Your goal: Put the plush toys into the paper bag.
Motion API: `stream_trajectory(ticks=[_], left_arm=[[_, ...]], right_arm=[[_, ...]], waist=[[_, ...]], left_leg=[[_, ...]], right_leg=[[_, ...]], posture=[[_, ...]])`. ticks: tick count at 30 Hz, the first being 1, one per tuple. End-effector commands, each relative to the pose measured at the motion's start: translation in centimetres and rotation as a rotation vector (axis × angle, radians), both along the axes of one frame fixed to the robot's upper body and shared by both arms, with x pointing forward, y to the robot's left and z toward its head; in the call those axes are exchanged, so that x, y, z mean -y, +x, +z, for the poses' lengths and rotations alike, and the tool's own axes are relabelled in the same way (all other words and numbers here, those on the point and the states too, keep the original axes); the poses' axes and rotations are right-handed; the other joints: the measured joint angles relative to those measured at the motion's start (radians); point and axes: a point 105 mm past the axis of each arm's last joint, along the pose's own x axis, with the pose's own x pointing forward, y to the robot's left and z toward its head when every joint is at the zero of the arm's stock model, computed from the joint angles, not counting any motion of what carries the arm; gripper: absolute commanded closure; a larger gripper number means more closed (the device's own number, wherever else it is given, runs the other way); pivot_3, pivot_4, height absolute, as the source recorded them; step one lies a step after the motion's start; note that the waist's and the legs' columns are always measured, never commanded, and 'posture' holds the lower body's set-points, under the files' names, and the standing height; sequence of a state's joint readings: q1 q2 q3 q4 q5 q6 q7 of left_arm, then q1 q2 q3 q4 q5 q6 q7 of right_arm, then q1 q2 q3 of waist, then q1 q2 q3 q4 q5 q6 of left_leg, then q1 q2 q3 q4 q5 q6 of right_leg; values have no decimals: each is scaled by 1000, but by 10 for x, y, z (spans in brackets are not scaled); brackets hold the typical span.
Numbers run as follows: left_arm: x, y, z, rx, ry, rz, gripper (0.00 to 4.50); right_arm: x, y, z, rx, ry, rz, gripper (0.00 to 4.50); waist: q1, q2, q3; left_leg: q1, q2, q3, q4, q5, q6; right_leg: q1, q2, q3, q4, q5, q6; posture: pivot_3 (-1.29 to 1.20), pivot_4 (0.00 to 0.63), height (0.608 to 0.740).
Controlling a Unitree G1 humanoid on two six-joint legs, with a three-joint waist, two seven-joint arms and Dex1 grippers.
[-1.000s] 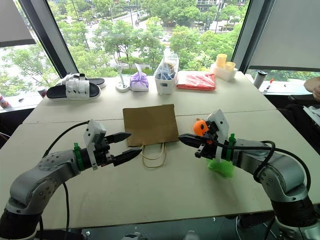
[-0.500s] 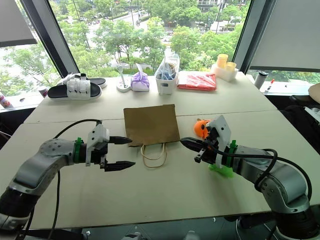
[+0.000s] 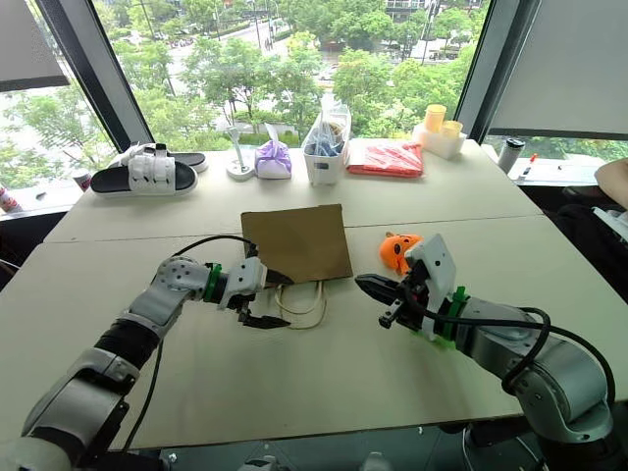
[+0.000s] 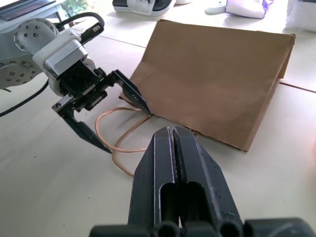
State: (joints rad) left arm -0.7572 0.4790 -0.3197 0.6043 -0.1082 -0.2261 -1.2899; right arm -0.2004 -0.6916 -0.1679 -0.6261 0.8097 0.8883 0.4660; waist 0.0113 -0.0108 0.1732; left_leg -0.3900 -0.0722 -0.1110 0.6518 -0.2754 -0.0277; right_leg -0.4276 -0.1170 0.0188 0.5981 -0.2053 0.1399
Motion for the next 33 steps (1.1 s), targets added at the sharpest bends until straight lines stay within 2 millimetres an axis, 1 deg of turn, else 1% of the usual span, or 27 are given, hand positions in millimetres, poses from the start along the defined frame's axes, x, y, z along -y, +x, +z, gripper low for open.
stream_trajectory(ticks=[1,4,5,6,8,9,10,12,15,16,17,18,20,21,24,26,28,32,33], left_arm=[[2,8,23,60,-60,-1,2389],[2,10,36,29,-127,8,3926],[2,10,39,21,-145,10,4338],[3,10,44,12,-166,10,4469],[6,11,57,-19,-215,12,4469],[12,12,82,-70,-314,24,4469],[16,10,99,-112,-379,23,4469],[22,7,124,-154,-450,21,4469],[27,0,139,-178,-481,14,4469],[30,-3,141,-186,-484,9,4469],[31,-7,141,-200,-485,3,4469],[31,-12,142,-217,-485,-6,4469],[31,-20,144,-255,-497,-8,4469],[30,-24,146,-273,-502,-14,4469],[29,-30,152,-284,-519,-8,4469],[28,-31,154,-273,-524,9,4469],[26,-29,151,-263,-516,33,4469],[21,-25,137,-258,-481,74,4469],[20,-25,131,-258,-462,78,4469]], right_arm=[[-4,-6,10,44,14,9,4500],[-6,-8,5,30,12,12,4500],[-7,-8,4,27,11,13,4500],[-8,-9,3,23,7,14,4500],[-11,-9,-2,15,-8,17,4500],[-18,-6,-7,12,-21,16,4500],[-23,-4,-10,12,-30,15,4500],[-36,-1,-11,19,-26,33,4500],[-54,28,-21,24,-57,-26,4500],[-62,41,-23,31,-52,-44,4500],[-66,53,-25,32,-39,-71,4500],[-69,68,-29,34,-47,-107,4500],[-71,93,-39,34,-68,-169,4500],[-71,103,-44,41,-87,-196,4500],[-74,120,-56,22,-94,-231,4500],[-80,122,-62,26,-125,-206,4500],[-83,118,-60,31,-122,-171,4500],[-71,98,-46,70,-132,-131,4500],[-65,91,-38,79,-125,-131,4500]], waist=[[0,0,0],[-1,0,0],[-1,0,0],[-2,0,0],[-3,0,0],[-3,0,0],[-5,-1,1],[-7,-2,1],[-15,-1,1],[-23,0,0],[-30,-1,0],[-42,-2,1],[-48,-1,1],[-48,-1,1],[-49,-1,1],[-48,-1,1],[-50,-1,1],[-51,0,1],[-51,0,1]], left_leg=[[0,0,0,0,0,0],[0,0,0,0,0,0],[0,0,0,0,0,0],[0,0,0,0,0,0],[0,0,0,1,0,0],[0,0,0,1,0,0],[0,0,0,1,0,0],[-1,0,-3,3,0,0],[-1,0,-3,7,0,1],[-1,0,-3,7,0,1],[0,-1,-3,7,0,1],[2,-1,-2,7,-1,1],[3,0,-2,7,0,0],[3,0,-2,7,0,0],[2,-1,-3,7,0,0],[2,-1,-4,6,0,0],[2,-1,-4,6,0,0],[1,-1,-4,4,3,-6],[1,-1,-4,4,3,-5]], right_leg=[[0,0,0,0,0,0],[0,0,0,1,0,0],[0,0,0,1,0,0],[0,0,0,1,0,0],[0,0,0,1,0,0],[0,0,0,1,0,0],[0,0,0,1,0,0],[0,0,-1,4,0,1],[0,0,-1,7,-1,2],[0,0,-1,7,-1,2],[0,0,0,8,-1,2],[0,0,0,11,-1,2],[-2,0,0,15,-1,2],[-2,1,0,15,-1,2],[-2,0,1,16,-1,2],[-2,0,1,15,-1,2],[-3,0,1,15,-1,2],[-5,0,2,15,-1,2],[-5,0,2,15,-1,2]], posture=[[0,150,740],[0,150,740],[0,150,740],[0,150,740],[0,150,740],[0,150,740],[0,150,740],[0,150,740],[0,150,740],[0,150,740],[0,150,740],[0,150,740],[0,150,740],[0,150,740],[0,150,740],[0,150,740],[0,150,740],[0,150,740],[0,150,740]])
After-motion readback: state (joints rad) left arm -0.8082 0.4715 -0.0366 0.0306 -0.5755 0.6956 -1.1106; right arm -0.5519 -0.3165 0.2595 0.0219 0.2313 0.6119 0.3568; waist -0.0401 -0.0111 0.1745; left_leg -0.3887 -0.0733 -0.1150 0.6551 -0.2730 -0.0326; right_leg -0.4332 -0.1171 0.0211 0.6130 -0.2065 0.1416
